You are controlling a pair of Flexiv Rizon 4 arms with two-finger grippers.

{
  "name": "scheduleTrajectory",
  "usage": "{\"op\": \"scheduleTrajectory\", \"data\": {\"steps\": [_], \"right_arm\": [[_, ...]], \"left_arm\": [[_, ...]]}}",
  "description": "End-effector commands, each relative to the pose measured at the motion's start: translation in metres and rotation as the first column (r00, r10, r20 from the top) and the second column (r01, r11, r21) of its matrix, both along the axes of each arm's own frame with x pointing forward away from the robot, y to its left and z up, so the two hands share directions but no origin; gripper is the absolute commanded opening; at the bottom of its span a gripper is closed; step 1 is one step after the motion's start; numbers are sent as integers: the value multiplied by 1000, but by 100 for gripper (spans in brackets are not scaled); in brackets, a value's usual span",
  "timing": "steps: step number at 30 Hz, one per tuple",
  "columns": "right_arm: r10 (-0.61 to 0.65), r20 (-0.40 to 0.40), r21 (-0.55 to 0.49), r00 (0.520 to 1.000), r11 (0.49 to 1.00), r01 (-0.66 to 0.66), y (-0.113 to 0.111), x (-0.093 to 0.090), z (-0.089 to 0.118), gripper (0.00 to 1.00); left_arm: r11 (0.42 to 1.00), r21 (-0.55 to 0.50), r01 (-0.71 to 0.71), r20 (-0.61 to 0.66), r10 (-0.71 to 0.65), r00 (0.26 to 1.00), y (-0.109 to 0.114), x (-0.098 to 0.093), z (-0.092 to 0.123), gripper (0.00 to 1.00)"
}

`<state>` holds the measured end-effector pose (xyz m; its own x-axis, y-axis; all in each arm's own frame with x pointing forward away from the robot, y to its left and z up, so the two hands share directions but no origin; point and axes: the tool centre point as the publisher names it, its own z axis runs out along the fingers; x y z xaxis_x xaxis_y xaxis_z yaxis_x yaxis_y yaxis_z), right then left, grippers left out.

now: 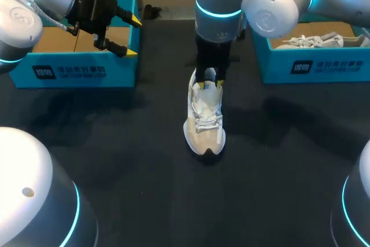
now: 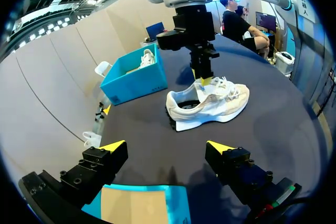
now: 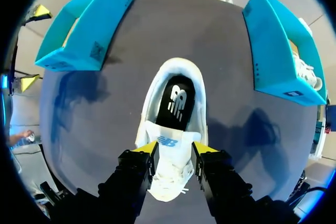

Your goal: Take the shoe out of the shoebox, open the shoe tongue, remove and reinsert the insole, then place the shoe into the shoebox

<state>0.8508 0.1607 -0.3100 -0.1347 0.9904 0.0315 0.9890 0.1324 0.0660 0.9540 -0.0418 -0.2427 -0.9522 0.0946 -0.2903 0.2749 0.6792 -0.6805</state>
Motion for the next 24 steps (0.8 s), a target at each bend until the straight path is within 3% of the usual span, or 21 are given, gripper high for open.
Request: {"op": "scheduleTrajectory", "data": {"steps": [1,7,13,20,24], "right_arm": [[11,-7,20,1000,1000,-11,1,8,-11,40],[34,-15,67,999,997,-33,5,14,-29,40],[57,30,52,998,997,-59,2,11,-13,41],[322,132,-14,938,946,-323,-13,20,22,46],[509,117,-79,853,861,-502,-23,32,35,52]], "left_arm": [[1000,2,1,-1,-1,1000,0,1,0,100],[1000,2,1,-1,-1,1000,0,1,0,100],[1000,2,1,-1,-1,1000,0,1,0,100],[1000,2,1,-1,-1,1000,0,1,0,100],[1000,2,1,-1,-1,1000,0,1,0,100]]}}
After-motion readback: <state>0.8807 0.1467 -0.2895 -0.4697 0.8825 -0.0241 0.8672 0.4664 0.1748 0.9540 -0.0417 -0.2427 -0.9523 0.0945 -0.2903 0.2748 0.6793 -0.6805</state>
